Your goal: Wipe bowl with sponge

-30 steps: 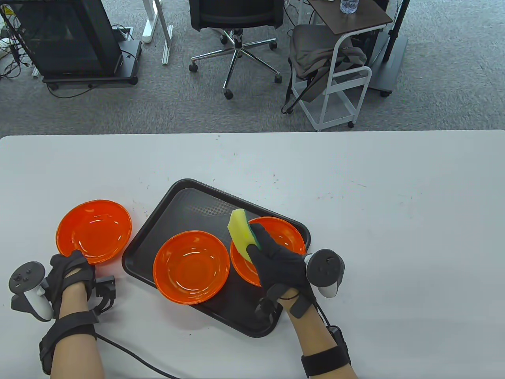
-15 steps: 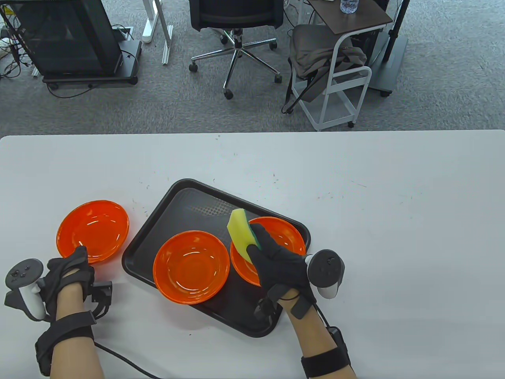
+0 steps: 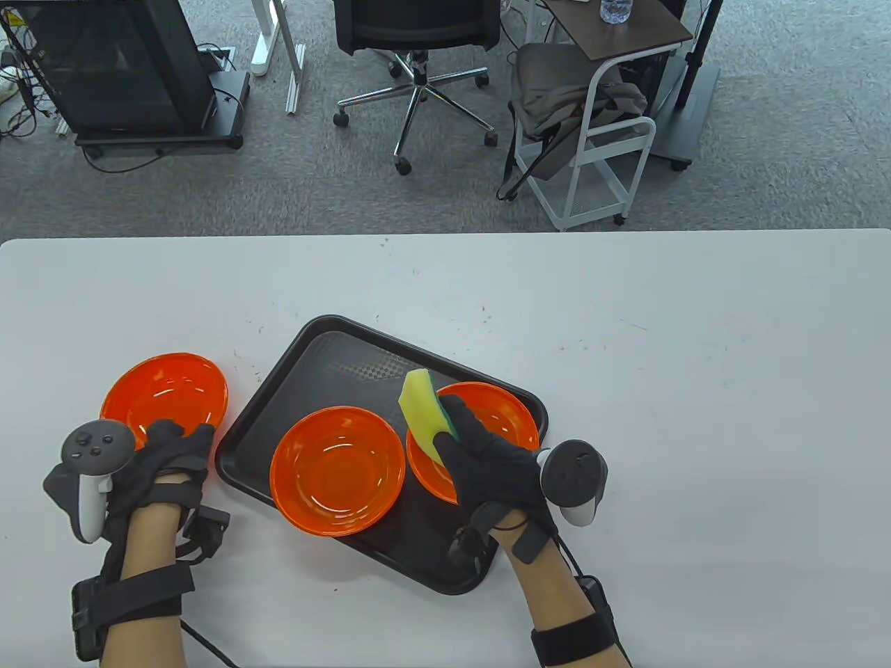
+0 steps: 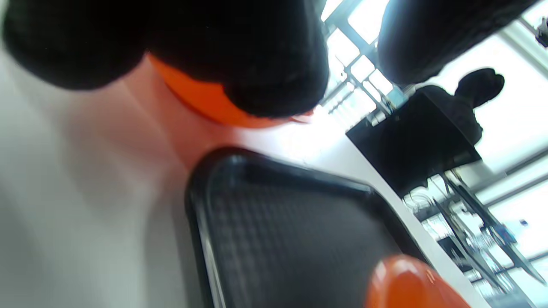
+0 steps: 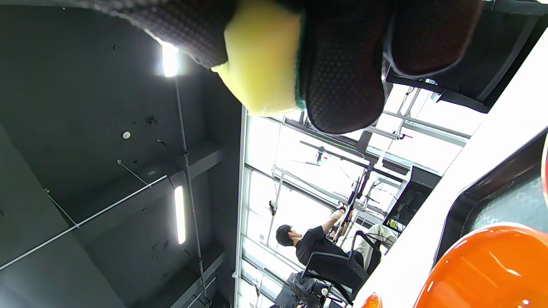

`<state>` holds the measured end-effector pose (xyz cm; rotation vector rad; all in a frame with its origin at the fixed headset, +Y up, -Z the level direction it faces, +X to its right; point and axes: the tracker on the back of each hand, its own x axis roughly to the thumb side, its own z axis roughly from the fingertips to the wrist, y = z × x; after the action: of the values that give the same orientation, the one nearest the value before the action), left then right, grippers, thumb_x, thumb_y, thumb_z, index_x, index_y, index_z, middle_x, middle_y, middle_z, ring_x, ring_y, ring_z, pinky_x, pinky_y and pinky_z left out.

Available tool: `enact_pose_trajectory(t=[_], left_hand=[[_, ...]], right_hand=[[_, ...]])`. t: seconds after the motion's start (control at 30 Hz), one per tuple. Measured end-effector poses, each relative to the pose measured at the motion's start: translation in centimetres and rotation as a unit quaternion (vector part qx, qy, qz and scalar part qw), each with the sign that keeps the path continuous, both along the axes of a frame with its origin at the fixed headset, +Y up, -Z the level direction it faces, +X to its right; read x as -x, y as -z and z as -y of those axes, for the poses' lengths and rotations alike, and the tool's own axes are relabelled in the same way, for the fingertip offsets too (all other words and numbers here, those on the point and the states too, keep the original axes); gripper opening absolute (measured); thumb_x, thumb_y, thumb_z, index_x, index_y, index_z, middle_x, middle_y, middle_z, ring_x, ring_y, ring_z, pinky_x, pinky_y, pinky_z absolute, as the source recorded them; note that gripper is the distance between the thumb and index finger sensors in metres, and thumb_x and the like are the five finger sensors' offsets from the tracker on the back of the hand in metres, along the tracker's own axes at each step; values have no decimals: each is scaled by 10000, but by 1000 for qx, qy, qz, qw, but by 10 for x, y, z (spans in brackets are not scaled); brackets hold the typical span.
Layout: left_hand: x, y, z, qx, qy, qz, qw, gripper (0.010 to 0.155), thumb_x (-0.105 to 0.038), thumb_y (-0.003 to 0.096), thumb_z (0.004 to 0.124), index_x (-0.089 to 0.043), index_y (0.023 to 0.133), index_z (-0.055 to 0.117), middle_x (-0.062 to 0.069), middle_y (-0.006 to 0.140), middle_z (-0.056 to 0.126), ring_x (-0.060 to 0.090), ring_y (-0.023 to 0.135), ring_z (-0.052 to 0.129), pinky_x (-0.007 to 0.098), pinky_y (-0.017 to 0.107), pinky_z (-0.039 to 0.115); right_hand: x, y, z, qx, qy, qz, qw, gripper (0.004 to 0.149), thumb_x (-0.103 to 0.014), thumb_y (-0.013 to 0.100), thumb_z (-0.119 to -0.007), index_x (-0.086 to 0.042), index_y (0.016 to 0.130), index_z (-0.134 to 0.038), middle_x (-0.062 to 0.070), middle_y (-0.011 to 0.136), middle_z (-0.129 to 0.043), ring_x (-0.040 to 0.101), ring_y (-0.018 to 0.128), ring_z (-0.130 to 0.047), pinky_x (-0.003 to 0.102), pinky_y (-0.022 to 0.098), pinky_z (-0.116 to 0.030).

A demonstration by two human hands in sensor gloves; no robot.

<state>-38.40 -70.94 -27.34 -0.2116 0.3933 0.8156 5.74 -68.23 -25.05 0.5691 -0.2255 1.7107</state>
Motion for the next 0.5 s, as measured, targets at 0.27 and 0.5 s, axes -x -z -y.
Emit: enact_pose_trajectory(t=[0.27,0.5], left_hand=[[-45,12,24,68,32,119,990,838,-637,441,875,-71,1004,618,135,611,954,235,285,990,478,319,861],[-59,19,38,79,33,165,983,746,-555,466,881,-84,991,636,111,584,961,219,261,990,466,307,866]], right_hand=[[1,0,0,-1,-6,-1,1000,516,-322,608,-727,-43,996,-531,274,923,-796,379,661,-973,634,541,-716],[1,0,0,-1,-10,-3,1000,517,-322,608,-727,-44,997,-530,271,925,-795,380,661,-973,633,542,-716]])
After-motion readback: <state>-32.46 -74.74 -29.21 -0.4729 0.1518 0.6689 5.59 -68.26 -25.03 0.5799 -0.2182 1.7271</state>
